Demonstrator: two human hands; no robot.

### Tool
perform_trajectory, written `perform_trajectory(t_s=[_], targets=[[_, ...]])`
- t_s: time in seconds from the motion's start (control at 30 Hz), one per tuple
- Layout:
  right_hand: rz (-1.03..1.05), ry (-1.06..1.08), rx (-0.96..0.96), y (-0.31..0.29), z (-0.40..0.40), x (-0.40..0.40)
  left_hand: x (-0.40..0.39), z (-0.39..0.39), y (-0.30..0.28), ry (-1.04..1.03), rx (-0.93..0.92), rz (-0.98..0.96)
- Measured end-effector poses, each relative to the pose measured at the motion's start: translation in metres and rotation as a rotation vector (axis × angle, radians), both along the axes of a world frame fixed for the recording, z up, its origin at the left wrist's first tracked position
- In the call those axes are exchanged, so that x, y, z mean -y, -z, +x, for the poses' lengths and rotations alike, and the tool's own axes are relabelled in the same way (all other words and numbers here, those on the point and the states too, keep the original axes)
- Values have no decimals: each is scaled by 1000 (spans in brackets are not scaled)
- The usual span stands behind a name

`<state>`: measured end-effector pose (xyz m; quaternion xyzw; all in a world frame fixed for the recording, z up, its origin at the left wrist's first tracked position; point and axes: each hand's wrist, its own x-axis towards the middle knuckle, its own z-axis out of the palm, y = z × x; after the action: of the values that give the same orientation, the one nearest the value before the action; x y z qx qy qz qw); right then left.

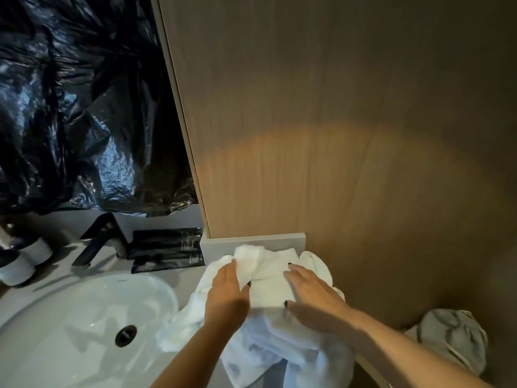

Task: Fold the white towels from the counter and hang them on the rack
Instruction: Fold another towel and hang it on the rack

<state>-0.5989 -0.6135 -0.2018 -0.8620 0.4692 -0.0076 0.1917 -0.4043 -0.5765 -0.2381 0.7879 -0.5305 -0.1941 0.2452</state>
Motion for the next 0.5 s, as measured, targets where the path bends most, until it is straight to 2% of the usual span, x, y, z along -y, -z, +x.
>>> perform_trajectory(t_s=[0.1,0.27,0.37,0.5], targets=[[-29,17,63,0,-1,4,1,4,-5,-105,-51,-139],[-75,77,254,-28,3,17,2,13,-50,-118,-99,-304],[-47,96,386,-52,13,26,0,10,-90,-53,-202,-526],[5,79,639,-95,34,21,-10,6,-137,86,-286,-663]])
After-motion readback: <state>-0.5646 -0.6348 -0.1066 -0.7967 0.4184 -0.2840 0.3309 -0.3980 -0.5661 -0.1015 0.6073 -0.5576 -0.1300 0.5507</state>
